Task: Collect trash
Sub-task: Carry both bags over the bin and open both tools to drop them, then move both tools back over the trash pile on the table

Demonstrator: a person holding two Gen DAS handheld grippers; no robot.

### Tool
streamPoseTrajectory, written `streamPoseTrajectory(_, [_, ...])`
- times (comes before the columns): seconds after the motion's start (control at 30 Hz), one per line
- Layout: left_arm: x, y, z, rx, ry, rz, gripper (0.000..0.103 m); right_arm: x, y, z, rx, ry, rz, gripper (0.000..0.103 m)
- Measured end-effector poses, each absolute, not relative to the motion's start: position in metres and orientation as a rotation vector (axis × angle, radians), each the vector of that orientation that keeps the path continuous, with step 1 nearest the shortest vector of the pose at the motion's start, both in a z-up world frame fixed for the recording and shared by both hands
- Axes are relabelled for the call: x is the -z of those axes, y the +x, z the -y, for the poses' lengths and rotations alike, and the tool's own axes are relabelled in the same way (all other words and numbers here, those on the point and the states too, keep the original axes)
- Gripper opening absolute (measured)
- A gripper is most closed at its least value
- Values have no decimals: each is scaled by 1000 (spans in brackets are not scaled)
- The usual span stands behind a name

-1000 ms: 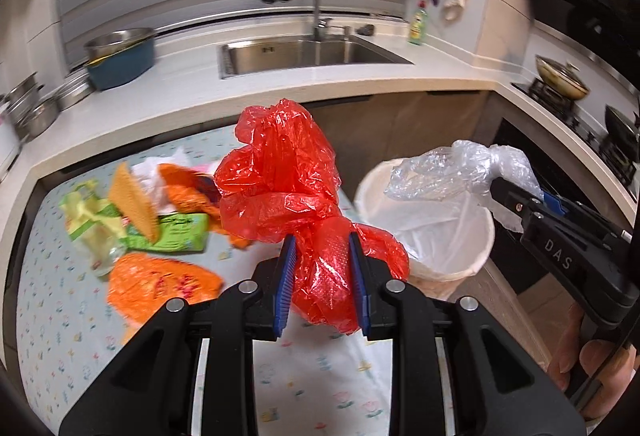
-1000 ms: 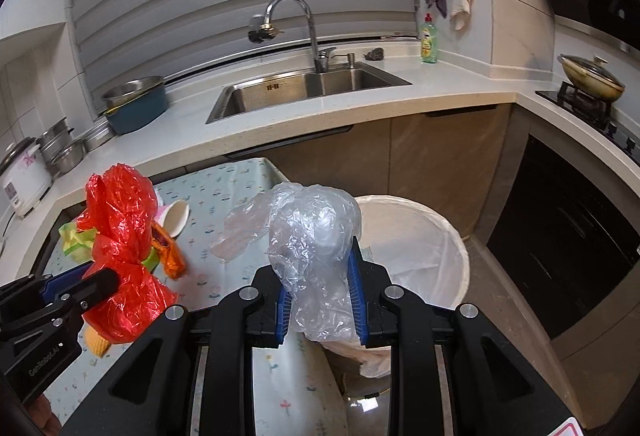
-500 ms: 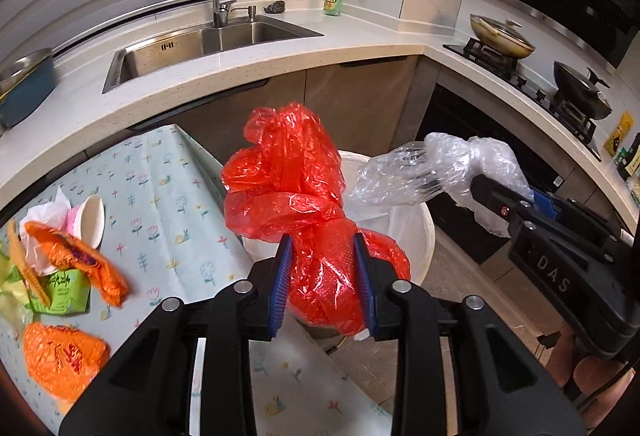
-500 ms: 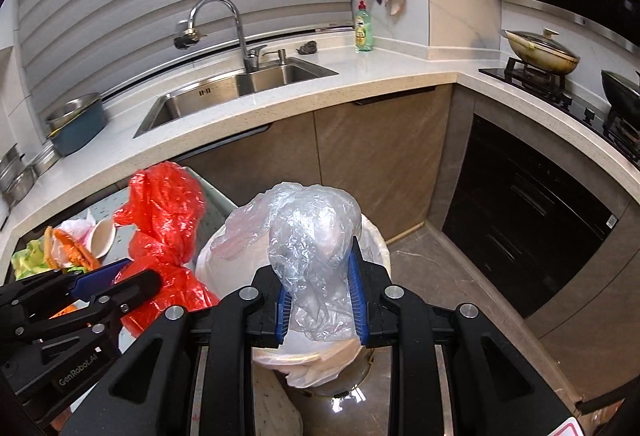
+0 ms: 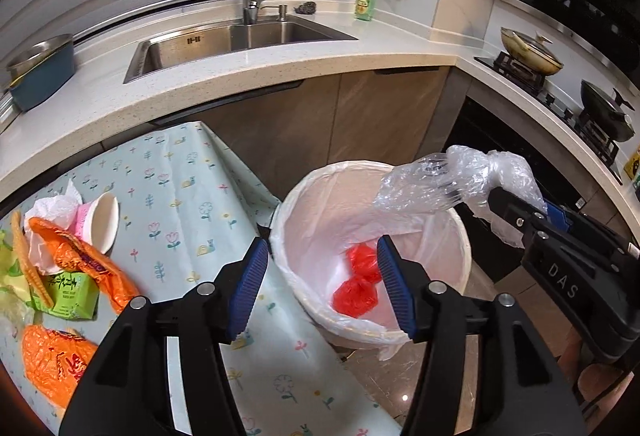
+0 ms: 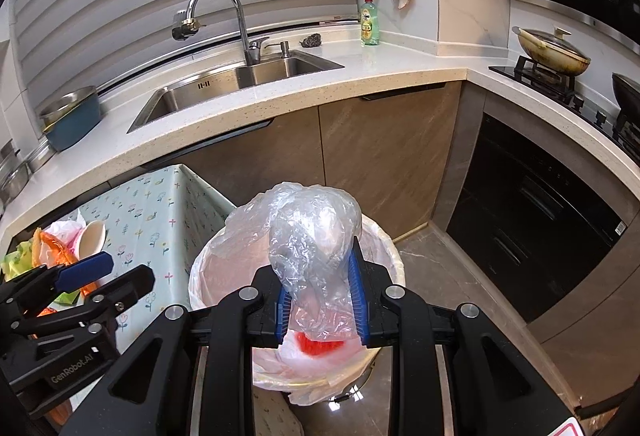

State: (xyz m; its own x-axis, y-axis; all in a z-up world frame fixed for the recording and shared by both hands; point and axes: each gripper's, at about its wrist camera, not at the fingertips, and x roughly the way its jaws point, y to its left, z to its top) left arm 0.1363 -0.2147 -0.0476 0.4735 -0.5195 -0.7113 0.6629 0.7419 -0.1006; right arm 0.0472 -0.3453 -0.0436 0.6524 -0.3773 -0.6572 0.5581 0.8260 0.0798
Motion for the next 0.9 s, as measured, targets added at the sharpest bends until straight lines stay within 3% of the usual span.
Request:
streamPoseTrajectory(0.2, [47,144,195,664,178,-794,57,45,60,339,525,272,-684,31])
streamPoseTrajectory(0.33, [45,146,180,622,154,-792,65,41,67,333,525,256,-670,52])
streamPoseTrajectory(0.43, [43,147,168,590,142,-783,72,35,69,327,526,238,-652,60])
streamPoseTrajectory(0.9, [32,152,93,439,65,-765,75,15,83,259,392,184,-640,62])
